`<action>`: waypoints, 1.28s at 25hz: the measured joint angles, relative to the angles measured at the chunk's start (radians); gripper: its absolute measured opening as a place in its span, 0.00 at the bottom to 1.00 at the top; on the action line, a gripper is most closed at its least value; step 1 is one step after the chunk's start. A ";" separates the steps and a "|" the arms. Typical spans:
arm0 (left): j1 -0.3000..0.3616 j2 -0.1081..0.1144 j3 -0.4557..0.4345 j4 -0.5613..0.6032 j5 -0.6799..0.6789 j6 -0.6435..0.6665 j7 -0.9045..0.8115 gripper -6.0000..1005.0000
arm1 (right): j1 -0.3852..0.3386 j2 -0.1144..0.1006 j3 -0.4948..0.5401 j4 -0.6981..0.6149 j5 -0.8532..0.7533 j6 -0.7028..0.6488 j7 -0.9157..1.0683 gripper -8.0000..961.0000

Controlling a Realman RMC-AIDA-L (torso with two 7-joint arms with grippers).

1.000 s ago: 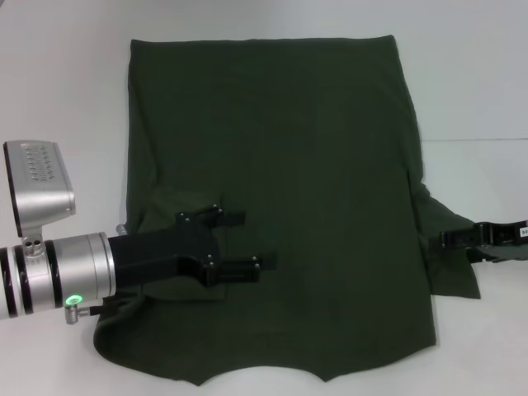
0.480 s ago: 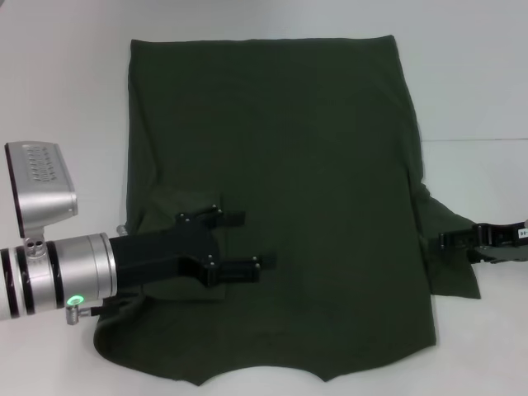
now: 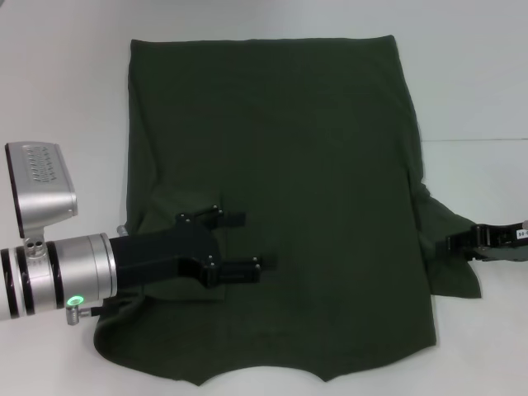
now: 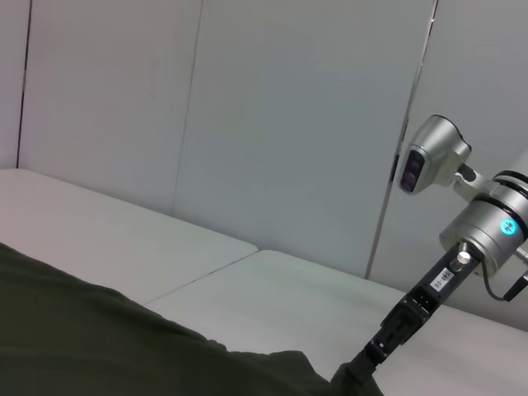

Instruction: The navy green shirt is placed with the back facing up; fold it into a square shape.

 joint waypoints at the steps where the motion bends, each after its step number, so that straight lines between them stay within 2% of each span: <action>1: 0.000 0.000 0.000 0.000 -0.001 0.000 0.000 0.94 | -0.001 0.001 0.000 0.000 0.000 0.000 -0.001 0.64; 3: 0.000 0.000 0.000 0.000 -0.002 0.002 0.000 0.94 | -0.002 0.002 0.000 0.000 0.000 0.000 -0.003 0.54; 6: 0.000 0.000 0.000 0.000 -0.003 0.005 0.000 0.94 | -0.002 0.002 0.000 0.000 0.000 0.002 -0.004 0.47; 11: -0.001 0.000 0.000 0.000 -0.006 0.005 0.000 0.94 | -0.001 0.003 -0.001 -0.002 0.000 0.017 -0.011 0.43; 16: -0.001 0.000 -0.001 0.000 -0.008 0.005 0.000 0.94 | 0.001 0.017 -0.011 -0.013 0.001 0.029 -0.039 0.39; 22: 0.000 -0.001 -0.002 0.000 -0.009 0.005 0.000 0.94 | 0.006 0.017 -0.011 -0.014 0.000 0.033 -0.038 0.34; 27: 0.000 -0.002 -0.002 0.000 -0.009 0.005 0.000 0.94 | 0.006 0.015 -0.011 -0.010 0.000 0.034 -0.043 0.10; 32: 0.000 -0.002 -0.004 0.000 -0.009 0.004 0.000 0.94 | -0.002 0.010 -0.011 -0.035 0.000 0.034 -0.046 0.03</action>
